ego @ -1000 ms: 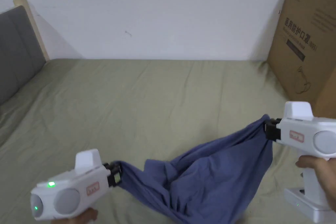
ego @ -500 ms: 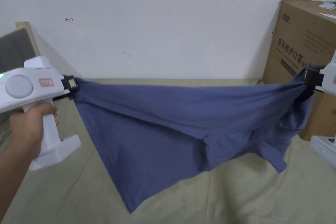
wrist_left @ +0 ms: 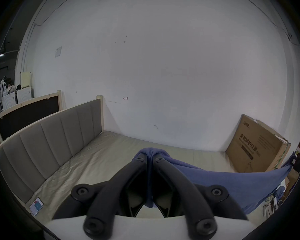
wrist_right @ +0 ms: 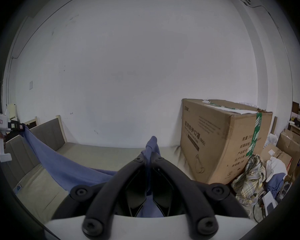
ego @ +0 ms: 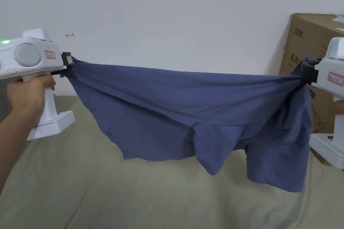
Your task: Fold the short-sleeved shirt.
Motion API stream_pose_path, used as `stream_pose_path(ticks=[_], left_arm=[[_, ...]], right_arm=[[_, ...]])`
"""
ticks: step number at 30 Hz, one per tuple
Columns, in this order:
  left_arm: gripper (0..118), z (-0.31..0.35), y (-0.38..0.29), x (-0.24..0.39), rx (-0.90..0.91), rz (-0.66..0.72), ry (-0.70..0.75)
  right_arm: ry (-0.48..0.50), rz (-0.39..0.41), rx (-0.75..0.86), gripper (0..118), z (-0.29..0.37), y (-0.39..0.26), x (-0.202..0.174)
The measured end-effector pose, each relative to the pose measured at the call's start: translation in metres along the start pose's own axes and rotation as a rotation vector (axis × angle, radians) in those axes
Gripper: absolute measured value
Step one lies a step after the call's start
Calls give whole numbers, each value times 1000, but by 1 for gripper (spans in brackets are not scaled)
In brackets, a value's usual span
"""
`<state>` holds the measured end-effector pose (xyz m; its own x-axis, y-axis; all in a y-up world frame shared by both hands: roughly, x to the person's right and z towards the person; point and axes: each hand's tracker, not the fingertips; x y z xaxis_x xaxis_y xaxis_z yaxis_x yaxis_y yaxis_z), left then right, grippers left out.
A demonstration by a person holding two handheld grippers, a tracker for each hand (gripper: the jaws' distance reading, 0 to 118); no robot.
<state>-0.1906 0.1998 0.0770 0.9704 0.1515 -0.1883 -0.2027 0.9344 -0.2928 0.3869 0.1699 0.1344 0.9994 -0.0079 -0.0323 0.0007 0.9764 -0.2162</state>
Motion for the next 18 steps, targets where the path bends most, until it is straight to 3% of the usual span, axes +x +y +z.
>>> stream_pose_path(ticks=[9, 18], left_arm=[[2, -39, -80, -27, -106, -53, 52], [2, -2, -193, -56, -258, -78, 63]], right_arm=[[-3, -53, -104, 1, -36, -78, -18], [-27, -89, -242, 1, -8, -182, -21]])
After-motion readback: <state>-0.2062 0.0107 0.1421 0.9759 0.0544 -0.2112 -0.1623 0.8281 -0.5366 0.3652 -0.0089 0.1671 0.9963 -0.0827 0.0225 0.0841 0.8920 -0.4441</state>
